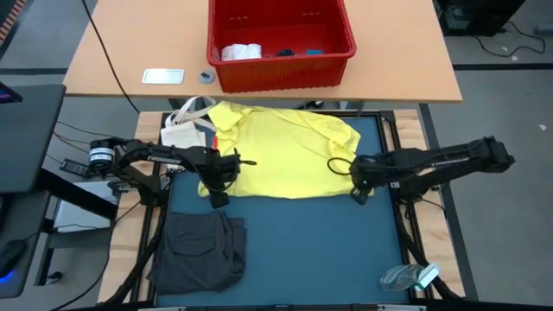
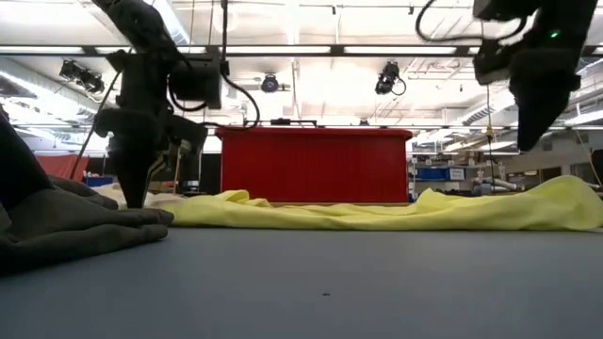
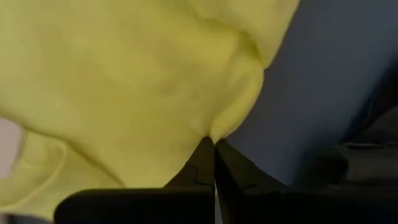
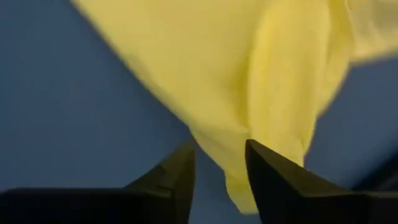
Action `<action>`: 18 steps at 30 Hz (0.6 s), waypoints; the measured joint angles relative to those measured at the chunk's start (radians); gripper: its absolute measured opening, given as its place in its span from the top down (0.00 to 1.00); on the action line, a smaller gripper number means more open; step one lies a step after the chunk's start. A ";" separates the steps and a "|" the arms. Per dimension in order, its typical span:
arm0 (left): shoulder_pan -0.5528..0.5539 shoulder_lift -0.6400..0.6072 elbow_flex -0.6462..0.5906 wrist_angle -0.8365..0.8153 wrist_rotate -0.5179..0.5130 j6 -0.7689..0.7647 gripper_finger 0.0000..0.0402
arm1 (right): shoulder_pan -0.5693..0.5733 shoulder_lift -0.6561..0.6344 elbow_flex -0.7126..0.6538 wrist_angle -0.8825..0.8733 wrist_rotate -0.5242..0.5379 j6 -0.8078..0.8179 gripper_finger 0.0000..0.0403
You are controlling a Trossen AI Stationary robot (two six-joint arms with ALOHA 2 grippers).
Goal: Fold laundry
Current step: Fold the yellow shirt
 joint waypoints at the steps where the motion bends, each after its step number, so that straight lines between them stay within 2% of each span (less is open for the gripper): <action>1: -0.007 0.000 0.014 -0.018 -0.011 0.000 1.00 | 0.023 -0.001 -0.002 0.026 -0.002 -0.041 0.61; 4: -0.023 -0.001 0.049 -0.041 -0.025 0.002 1.00 | 0.075 0.013 -0.048 0.147 -0.083 -0.175 0.57; 6: -0.029 -0.001 0.062 -0.040 -0.027 0.002 1.00 | 0.093 0.042 -0.099 0.217 -0.099 -0.201 0.56; 8: -0.031 -0.002 0.068 -0.041 -0.028 -0.003 1.00 | 0.094 0.076 -0.148 0.255 -0.080 -0.209 0.56; 13: -0.049 -0.002 0.082 -0.068 -0.029 -0.029 1.00 | 0.067 0.153 -0.210 0.298 0.064 -0.144 0.58; 15: -0.058 -0.002 0.089 -0.086 -0.030 -0.030 1.00 | 0.048 0.187 -0.220 0.303 0.068 -0.118 0.59; 18: -0.063 -0.003 0.094 -0.091 -0.030 -0.031 1.00 | 0.019 0.240 -0.255 0.371 0.004 -0.112 0.64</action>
